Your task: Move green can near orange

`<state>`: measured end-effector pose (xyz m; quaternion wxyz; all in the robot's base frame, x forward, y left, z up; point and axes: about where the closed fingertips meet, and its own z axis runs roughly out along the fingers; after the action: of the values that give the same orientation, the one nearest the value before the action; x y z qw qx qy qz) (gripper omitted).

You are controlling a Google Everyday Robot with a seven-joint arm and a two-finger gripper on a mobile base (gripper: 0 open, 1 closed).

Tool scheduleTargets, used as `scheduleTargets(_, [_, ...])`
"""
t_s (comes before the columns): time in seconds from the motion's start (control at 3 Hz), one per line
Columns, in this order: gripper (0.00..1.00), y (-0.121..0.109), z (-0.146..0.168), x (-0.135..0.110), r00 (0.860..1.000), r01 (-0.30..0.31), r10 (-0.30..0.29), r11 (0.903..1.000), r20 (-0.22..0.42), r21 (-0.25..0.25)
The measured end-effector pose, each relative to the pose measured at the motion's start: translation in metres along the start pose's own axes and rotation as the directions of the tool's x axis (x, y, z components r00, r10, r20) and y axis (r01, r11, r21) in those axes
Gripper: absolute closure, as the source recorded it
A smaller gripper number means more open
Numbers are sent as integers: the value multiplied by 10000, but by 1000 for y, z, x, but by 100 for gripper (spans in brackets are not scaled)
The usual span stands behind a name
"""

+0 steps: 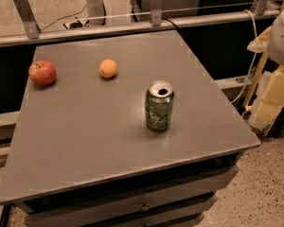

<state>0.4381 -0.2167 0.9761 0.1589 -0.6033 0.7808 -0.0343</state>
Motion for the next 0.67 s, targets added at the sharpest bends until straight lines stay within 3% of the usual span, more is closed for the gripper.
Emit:
scheduleTargets(0.33, [0, 0, 0, 0, 10000, 0, 0, 10000, 1, 2])
scheduleTargets(0.67, [0, -1, 13, -31, 9952, 394, -385, 9992, 899, -87])
